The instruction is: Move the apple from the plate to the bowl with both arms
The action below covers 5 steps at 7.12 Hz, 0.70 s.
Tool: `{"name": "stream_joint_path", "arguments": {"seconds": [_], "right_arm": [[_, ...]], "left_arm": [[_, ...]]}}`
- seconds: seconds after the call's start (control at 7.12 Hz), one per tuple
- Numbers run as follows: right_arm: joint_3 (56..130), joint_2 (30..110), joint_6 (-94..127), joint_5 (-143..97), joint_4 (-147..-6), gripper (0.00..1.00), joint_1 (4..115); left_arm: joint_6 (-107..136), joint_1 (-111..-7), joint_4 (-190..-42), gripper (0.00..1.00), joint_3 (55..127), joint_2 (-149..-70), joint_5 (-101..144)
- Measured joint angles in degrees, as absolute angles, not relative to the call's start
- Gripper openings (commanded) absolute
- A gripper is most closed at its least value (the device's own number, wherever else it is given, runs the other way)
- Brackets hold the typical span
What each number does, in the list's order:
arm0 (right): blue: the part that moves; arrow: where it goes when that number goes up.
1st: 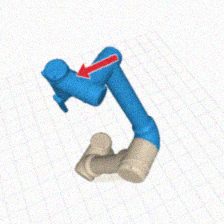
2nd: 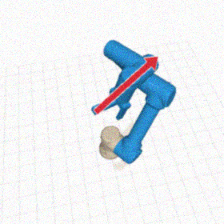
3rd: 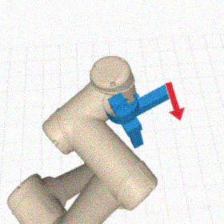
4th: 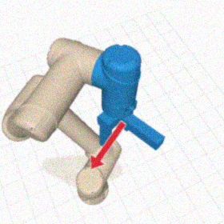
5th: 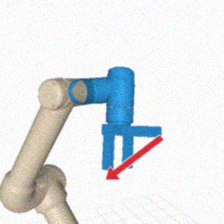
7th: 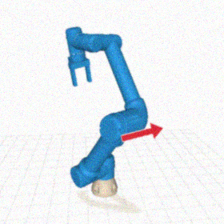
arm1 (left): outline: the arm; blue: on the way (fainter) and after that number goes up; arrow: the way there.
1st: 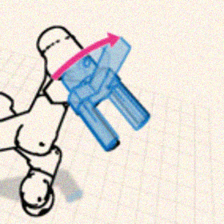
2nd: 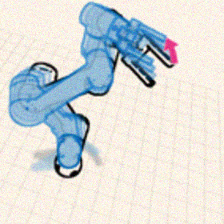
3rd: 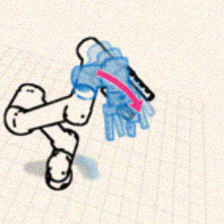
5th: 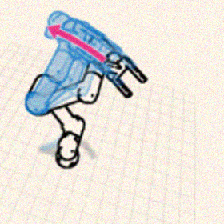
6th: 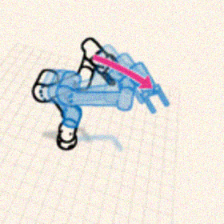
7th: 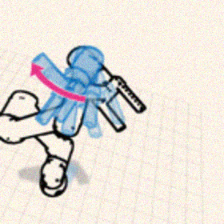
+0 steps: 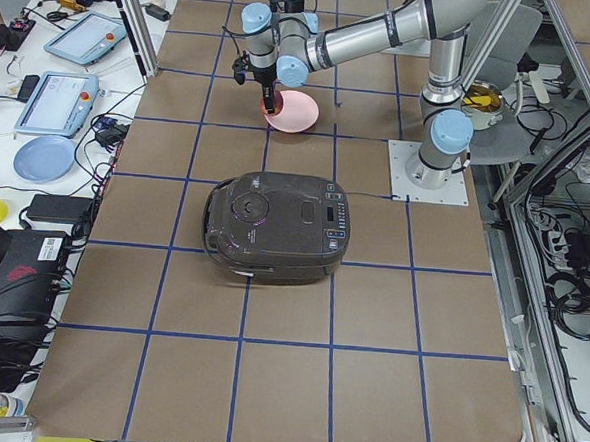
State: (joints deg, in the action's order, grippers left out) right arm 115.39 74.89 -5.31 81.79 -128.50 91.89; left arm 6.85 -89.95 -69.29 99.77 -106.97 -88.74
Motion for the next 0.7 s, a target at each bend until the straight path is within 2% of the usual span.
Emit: {"name": "stream_joint_path", "arguments": {"seconds": [0.42,0.7], "right_arm": [[113.2,76.1,-5.3,82.6,-126.6,1.00,91.4],[106.1,78.3,-5.4,84.6,-115.4,1.00,90.6]], "left_arm": [[7.3,-90.5,-69.1,0.01,99.4,-106.6,-87.6],[10.9,-91.8,-68.3,0.00,98.5,-106.9,-82.6]]}}
